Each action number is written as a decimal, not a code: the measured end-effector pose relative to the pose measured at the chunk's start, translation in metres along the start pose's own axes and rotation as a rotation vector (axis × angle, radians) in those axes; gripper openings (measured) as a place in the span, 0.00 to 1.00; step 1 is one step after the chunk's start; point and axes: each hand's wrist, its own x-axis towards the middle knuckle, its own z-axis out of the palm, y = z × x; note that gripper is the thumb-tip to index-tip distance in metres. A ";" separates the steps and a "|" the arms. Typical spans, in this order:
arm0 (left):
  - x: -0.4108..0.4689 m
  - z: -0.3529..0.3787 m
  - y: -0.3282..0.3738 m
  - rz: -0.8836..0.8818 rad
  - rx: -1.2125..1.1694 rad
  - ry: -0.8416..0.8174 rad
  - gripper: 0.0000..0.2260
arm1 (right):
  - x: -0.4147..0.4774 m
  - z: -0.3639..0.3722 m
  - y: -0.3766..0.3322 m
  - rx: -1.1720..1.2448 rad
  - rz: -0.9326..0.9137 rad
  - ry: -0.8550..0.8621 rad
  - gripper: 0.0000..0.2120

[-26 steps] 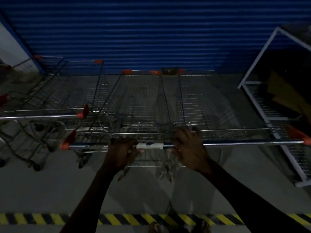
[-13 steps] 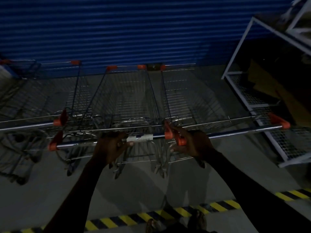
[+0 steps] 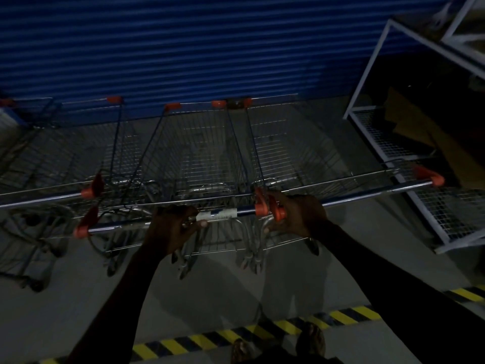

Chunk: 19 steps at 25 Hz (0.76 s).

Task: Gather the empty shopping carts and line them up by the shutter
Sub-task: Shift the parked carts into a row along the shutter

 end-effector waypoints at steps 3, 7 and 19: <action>0.000 0.000 0.002 0.001 0.008 0.008 0.18 | 0.007 0.003 0.004 0.023 0.020 -0.025 0.51; -0.002 0.006 -0.001 -0.025 0.028 0.021 0.19 | 0.012 -0.001 0.007 0.023 0.034 -0.090 0.52; -0.007 0.010 0.003 -0.044 0.035 0.028 0.25 | 0.019 -0.007 0.000 0.019 0.062 -0.173 0.49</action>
